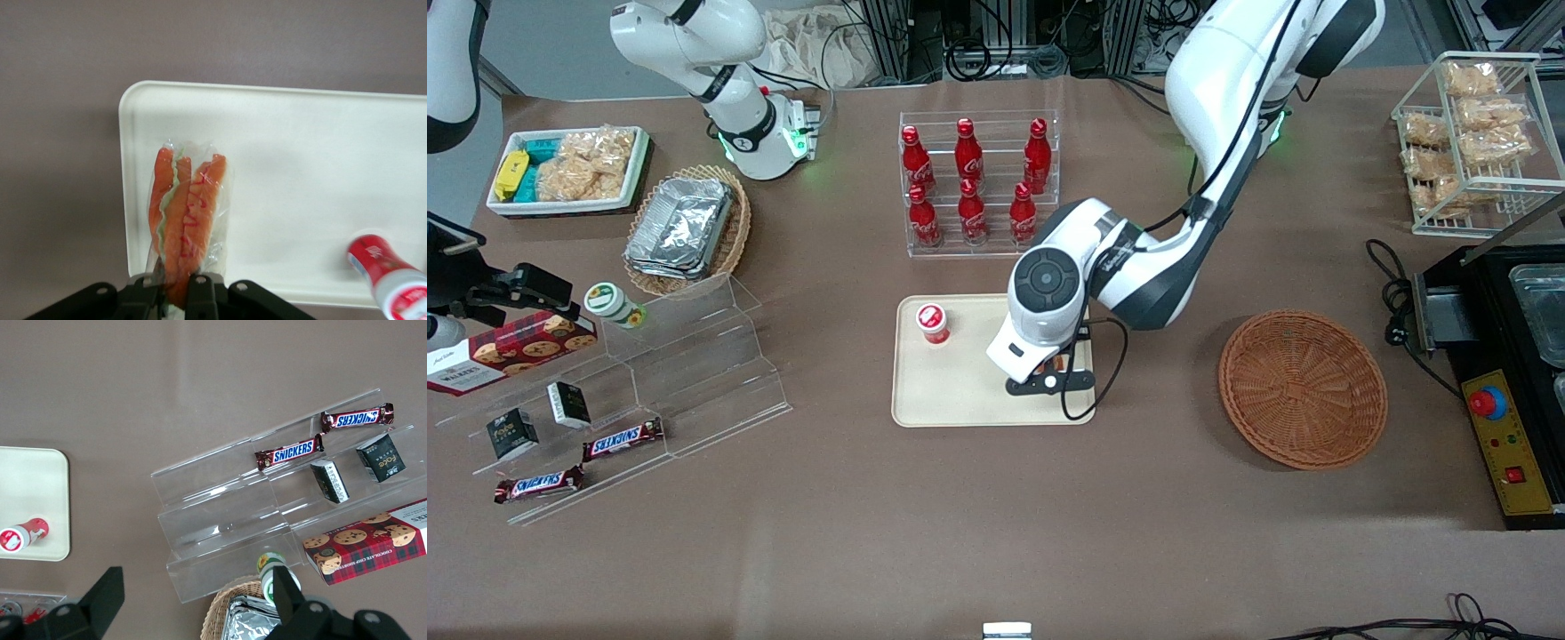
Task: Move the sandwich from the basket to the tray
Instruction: 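Lower the sandwich onto the tray and open the left gripper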
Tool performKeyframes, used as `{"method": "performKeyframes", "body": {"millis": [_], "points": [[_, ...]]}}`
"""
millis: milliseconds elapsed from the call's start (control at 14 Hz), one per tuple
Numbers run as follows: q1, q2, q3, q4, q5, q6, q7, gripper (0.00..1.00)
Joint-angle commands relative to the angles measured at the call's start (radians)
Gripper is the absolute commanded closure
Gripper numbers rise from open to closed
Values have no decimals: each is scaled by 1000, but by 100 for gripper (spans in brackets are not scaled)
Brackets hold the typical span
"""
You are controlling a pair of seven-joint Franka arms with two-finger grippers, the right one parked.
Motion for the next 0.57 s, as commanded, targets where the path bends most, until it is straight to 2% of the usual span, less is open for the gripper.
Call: {"method": "performKeyframes", "body": {"millis": [0,143,357,429,500], "points": [[-13,29,11,-8,21,38,39,96],[-22,49,11,-10,24,64,40,91],[-25,64,11,-16,54,93,43,77],[-24,66,11,-21,54,101,46,56],[-24,64,11,-24,54,113,69,32]]}}
